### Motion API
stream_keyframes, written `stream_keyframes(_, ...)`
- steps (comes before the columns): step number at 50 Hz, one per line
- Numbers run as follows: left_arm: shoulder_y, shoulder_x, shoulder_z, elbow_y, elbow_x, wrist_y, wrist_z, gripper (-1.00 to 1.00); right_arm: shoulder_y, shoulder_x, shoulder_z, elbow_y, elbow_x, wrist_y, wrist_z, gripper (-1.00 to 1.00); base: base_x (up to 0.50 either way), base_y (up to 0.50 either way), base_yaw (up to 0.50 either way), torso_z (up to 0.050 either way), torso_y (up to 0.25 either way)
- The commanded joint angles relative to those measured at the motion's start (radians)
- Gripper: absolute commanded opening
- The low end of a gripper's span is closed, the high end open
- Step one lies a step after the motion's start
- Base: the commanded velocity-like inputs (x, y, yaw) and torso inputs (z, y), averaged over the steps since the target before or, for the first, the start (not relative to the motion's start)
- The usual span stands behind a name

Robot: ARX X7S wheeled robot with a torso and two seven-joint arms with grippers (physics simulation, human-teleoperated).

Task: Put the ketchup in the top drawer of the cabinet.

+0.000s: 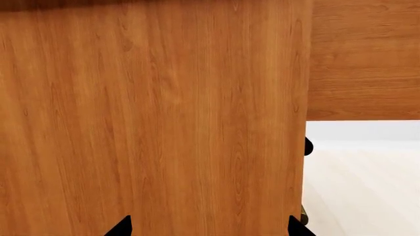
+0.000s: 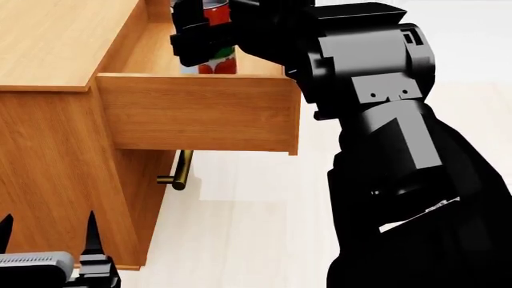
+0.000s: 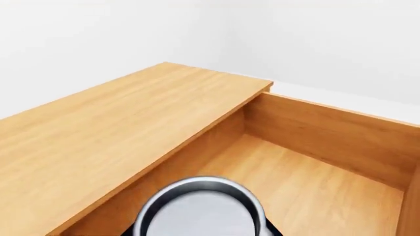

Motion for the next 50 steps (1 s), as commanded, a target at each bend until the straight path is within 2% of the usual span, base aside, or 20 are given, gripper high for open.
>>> stream_keyframes(1,-0.001,-0.001,0.002,0.0,-0.002,-0.001,-0.003,1.0,0.0,0.0,0.012,0.0,-0.033,-0.012,-0.008,1.0,0.0,0.0,0.0,0.0,0.0)
stream_keyframes(19,-0.001,-0.006,0.002,-0.001,-0.003,0.002,-0.008,1.0,-0.001,0.0,0.025,0.0,-0.034,-0.034,0.003,1.0,0.0,0.0,0.0,0.0,0.0)
stream_keyframes(26,-0.003,-0.005,0.005,-0.004,-0.004,0.003,-0.008,1.0,-0.006,0.0,0.156,0.0,-0.081,-0.192,0.035,1.0,0.0,0.0,0.0,0.0,0.0)
stream_keyframes(31,-0.005,-0.006,0.007,-0.005,-0.004,0.004,-0.007,1.0,0.034,0.0,0.215,0.0,-0.082,-0.238,0.054,1.0,0.0,0.0,0.0,0.0,0.0)
stream_keyframes(41,-0.012,-0.018,0.007,0.028,-0.007,-0.018,-0.013,1.0,0.095,0.0,0.266,0.0,-0.119,-0.255,0.12,1.0,0.0,0.0,0.0,0.0,0.0)
stream_keyframes(50,-0.026,-0.03,0.016,0.09,-0.005,-0.048,-0.02,1.0,0.124,0.008,0.431,-0.001,-0.256,-0.315,0.16,1.0,0.0,0.0,0.0,0.0,0.0)
